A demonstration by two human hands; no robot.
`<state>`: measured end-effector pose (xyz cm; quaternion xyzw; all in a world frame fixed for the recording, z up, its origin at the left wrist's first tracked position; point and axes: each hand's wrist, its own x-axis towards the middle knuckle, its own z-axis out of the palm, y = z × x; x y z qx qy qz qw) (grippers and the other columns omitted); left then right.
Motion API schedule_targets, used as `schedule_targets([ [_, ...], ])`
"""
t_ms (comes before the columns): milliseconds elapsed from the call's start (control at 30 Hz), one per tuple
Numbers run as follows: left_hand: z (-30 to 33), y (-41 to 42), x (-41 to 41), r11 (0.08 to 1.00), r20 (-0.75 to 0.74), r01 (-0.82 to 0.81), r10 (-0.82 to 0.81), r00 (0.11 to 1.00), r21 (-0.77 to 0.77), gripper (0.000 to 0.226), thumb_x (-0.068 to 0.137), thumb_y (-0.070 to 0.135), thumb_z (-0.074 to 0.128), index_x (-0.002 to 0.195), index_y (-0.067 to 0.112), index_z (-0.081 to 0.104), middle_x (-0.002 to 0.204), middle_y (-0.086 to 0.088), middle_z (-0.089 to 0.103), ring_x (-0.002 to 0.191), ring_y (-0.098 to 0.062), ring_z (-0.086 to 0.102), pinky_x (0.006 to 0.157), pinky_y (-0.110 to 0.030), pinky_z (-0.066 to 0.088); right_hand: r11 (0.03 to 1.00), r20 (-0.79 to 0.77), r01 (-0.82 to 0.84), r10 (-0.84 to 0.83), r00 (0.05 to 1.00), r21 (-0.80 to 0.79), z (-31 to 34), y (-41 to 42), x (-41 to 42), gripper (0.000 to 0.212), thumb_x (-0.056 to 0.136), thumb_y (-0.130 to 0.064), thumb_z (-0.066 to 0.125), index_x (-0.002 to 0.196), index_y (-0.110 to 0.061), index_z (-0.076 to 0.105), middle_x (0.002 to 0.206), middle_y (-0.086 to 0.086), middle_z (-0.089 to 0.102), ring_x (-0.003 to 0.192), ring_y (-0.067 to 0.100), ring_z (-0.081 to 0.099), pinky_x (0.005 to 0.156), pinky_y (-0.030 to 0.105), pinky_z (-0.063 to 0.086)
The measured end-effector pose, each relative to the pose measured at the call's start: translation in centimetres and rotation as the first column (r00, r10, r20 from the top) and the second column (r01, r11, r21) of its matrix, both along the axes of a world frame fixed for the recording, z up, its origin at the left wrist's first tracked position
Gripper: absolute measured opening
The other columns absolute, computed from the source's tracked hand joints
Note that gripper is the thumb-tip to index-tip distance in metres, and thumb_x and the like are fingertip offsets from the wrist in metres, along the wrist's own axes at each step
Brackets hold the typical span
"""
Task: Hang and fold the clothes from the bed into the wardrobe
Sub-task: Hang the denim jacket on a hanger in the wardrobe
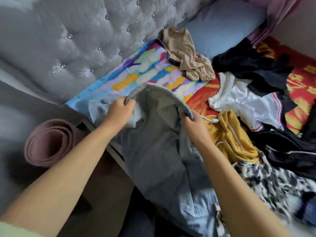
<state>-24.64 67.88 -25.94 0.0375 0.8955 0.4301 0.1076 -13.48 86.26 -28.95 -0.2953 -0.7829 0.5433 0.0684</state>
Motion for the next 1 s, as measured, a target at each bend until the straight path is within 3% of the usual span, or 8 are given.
schedule_targets([
  [200, 6.8, -7.9, 10.9, 0.977, -0.116, -0.164, 0.180, 0.977, 0.132, 0.026, 0.099, 0.029, 0.045, 0.076, 0.019, 0.050, 0.058, 0.002, 0.043, 0.052, -0.012, 0.041, 0.043, -0.017, 0.029, 0.993, -0.208, -0.088, 0.069, 0.976, -0.084, 8.4, -6.7, 5.7, 0.035, 0.095, -0.016, 0.047, 0.062, -0.024, 0.041, 0.051, -0.015, 0.041, 0.053, 0.002, 0.034, 0.053, 0.023, 0.028],
  [300, 9.6, -13.2, 15.6, 0.964, -0.193, -0.246, 0.262, 0.946, 0.104, 0.034, 0.098, 0.028, 0.046, 0.065, 0.021, 0.046, 0.054, 0.004, 0.038, 0.047, -0.005, 0.039, 0.051, -0.026, 0.031, 0.977, -0.176, -0.196, 0.179, 0.968, -0.085, 10.1, -11.4, 8.7, 0.035, 0.094, -0.015, 0.047, 0.061, -0.021, 0.040, 0.045, -0.016, 0.039, 0.052, 0.002, 0.032, 0.051, 0.023, 0.027],
  [367, 10.5, -16.3, 18.1, 0.947, -0.186, -0.297, 0.316, 0.930, 0.125, 0.035, 0.098, 0.029, 0.046, 0.065, 0.018, 0.047, 0.055, -0.002, 0.040, 0.052, -0.013, 0.039, 0.056, -0.033, 0.031, 0.955, -0.137, -0.289, 0.280, 0.950, -0.057, 11.0, -14.1, 10.3, 0.034, 0.094, -0.018, 0.048, 0.062, -0.020, 0.037, 0.047, -0.013, 0.035, 0.051, 0.003, 0.030, 0.049, 0.024, 0.025],
  [500, 12.0, -23.4, 23.7, 0.896, -0.219, -0.408, 0.440, 0.871, 0.175, 0.037, 0.098, 0.029, 0.046, 0.088, -0.004, 0.059, 0.076, -0.020, 0.054, 0.071, -0.021, 0.047, 0.064, -0.036, 0.037, 0.898, -0.101, -0.441, 0.439, 0.893, 0.004, 13.8, -20.2, 13.5, 0.020, 0.093, -0.024, 0.050, 0.074, -0.016, 0.050, 0.060, -0.003, 0.040, 0.053, 0.006, 0.033, 0.048, 0.023, 0.027],
  [767, 16.1, -42.0, 37.6, 0.829, -0.211, -0.499, 0.550, 0.808, 0.250, 0.043, 0.083, 0.047, 0.054, 0.091, 0.006, 0.064, 0.087, -0.020, 0.066, 0.079, -0.032, 0.062, 0.071, -0.041, 0.046, 0.855, -0.351, -0.517, 0.473, 0.808, -0.037, 18.0, -38.2, 22.6, 0.022, 0.092, -0.018, 0.048, 0.070, -0.020, 0.046, 0.066, 0.001, 0.037, 0.063, 0.008, 0.032, 0.058, 0.027, 0.028],
  [833, 16.9, -46.3, 40.7, 0.829, -0.232, -0.515, 0.556, 0.798, 0.218, 0.040, 0.075, 0.048, 0.055, 0.086, 0.011, 0.065, 0.083, -0.017, 0.067, 0.076, -0.025, 0.060, 0.069, -0.039, 0.047, 0.841, -0.405, -0.534, 0.461, 0.790, -0.085, 18.8, -41.9, 24.4, 0.029, 0.091, -0.018, 0.049, 0.063, -0.023, 0.054, 0.062, -0.005, 0.048, 0.064, 0.009, 0.040, 0.062, 0.028, 0.035],
  [933, 17.1, -52.1, 44.4, 0.829, -0.313, -0.558, 0.541, 0.781, 0.042, 0.018, 0.081, 0.031, 0.066, 0.070, 0.018, 0.060, 0.067, -0.004, 0.061, 0.065, -0.013, 0.056, 0.060, -0.033, 0.043, 0.806, -0.493, -0.575, 0.447, 0.746, -0.140, 20.8, -46.6, 26.3, 0.019, 0.082, -0.022, 0.049, 0.078, -0.024, 0.068, 0.072, -0.006, 0.063, 0.076, 0.011, 0.054, 0.073, 0.034, 0.046],
  [1000, 16.5, -55.3, 46.0, 0.789, -0.369, -0.601, 0.525, 0.767, -0.127, 0.021, 0.084, 0.022, 0.063, 0.065, 0.023, 0.057, 0.065, 0.002, 0.056, 0.065, -0.017, 0.056, 0.058, -0.035, 0.039, 0.789, -0.517, -0.601, 0.462, 0.720, -0.132, 21.7, -49.2, 26.8, 0.020, 0.078, -0.023, 0.047, 0.082, -0.022, 0.067, 0.077, -0.003, 0.066, 0.081, 0.013, 0.058, 0.077, 0.038, 0.048],
])
